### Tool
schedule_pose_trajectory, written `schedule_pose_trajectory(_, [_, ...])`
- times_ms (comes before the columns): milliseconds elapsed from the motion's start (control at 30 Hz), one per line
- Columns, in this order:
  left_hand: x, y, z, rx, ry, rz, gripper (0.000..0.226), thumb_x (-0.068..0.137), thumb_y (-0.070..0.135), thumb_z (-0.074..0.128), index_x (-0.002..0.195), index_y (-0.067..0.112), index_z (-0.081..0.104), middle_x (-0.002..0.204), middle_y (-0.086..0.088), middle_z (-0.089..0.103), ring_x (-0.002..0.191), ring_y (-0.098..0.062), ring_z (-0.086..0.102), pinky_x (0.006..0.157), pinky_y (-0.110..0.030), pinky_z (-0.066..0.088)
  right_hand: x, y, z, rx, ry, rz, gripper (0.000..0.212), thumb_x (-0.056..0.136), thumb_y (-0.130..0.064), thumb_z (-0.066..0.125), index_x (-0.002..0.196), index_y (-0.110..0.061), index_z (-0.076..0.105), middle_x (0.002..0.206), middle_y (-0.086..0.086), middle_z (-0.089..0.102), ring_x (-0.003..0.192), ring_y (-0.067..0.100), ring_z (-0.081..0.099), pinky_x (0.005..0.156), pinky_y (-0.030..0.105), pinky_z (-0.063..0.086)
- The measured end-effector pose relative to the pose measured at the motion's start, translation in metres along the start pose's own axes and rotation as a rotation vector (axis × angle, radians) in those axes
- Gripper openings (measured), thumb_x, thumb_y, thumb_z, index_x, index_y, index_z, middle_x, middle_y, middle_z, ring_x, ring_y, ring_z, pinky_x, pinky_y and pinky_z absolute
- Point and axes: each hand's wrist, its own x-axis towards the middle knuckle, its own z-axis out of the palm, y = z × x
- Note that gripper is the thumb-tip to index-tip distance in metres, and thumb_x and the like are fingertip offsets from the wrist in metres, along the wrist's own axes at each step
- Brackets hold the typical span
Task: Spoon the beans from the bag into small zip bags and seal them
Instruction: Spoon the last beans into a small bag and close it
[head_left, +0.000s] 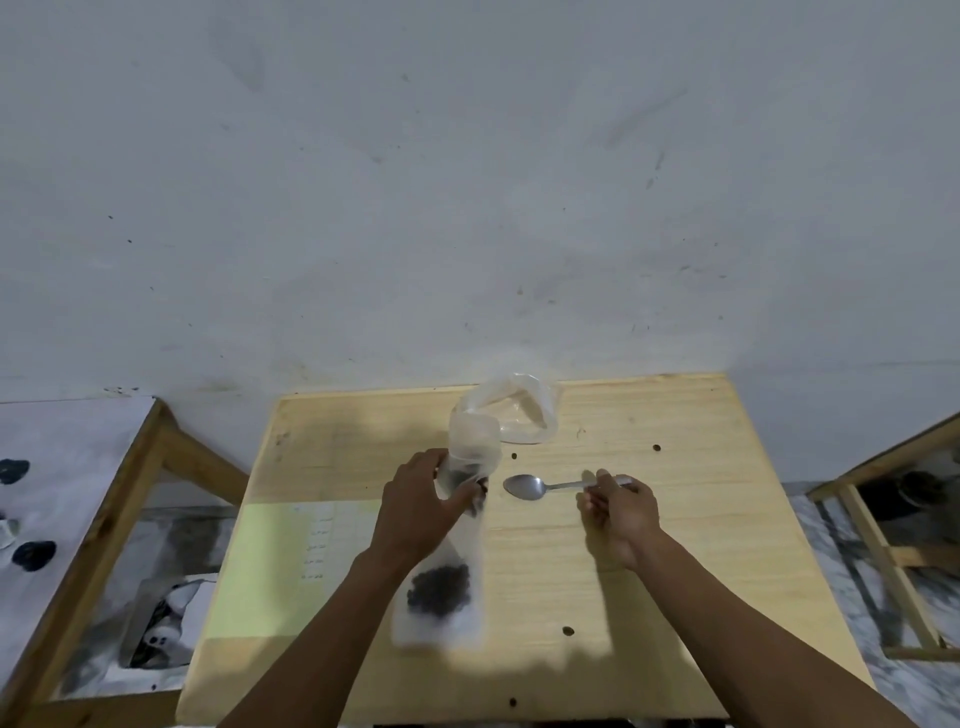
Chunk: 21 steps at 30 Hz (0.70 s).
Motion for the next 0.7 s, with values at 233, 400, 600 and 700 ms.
schedule_pose_trajectory(233, [0.003,0.014,-0.002,0.048,0.007,0.051,0.052,0.083,0.051,0.068,0.122,0.019,0.057,0.112,0.004,0.064,0.091,-0.007,0.053,0.087,-0.026,0.047,-0.024,-0.019,0.016,-0.216,-0.051,-0.133,0.035,0.093,-0.032,0.064,0.12,-0.018,0.047,0.097,0.015,0.066,0.064,0.023,0.061,0.057,0.033,0.049])
schedule_pose_trajectory(400, [0.01,0.033,-0.001,0.154,0.013,0.125,0.047,0.085,0.052,0.064,0.12,0.022,0.057,0.113,0.004,0.065,0.095,-0.013,0.059,0.089,-0.036,0.05,-0.065,-0.033,0.05,-0.513,-0.418,-0.498,0.06,0.071,-0.045,0.081,0.125,-0.026,0.062,0.113,-0.007,0.069,0.1,0.008,0.065,0.081,0.025,0.054])
schedule_pose_trajectory(600, [0.017,0.047,-0.008,0.16,-0.012,0.2,0.052,0.084,0.054,0.064,0.123,0.02,0.056,0.118,0.006,0.063,0.098,-0.013,0.058,0.09,-0.032,0.048,-0.071,-0.043,0.069,-0.555,-0.281,-0.742,0.02,0.086,-0.025,0.073,0.106,-0.02,0.074,0.098,-0.011,0.075,0.093,0.007,0.068,0.083,0.025,0.052])
schedule_pose_trajectory(700, [0.02,0.045,-0.017,0.021,-0.1,0.208,0.051,0.09,0.044,0.062,0.132,0.016,0.054,0.126,0.002,0.061,0.105,-0.013,0.055,0.092,-0.026,0.044,-0.071,-0.049,0.069,-0.527,-0.223,-0.766,0.011,0.089,-0.019,0.069,0.096,-0.017,0.077,0.092,-0.01,0.076,0.088,0.006,0.069,0.079,0.023,0.052])
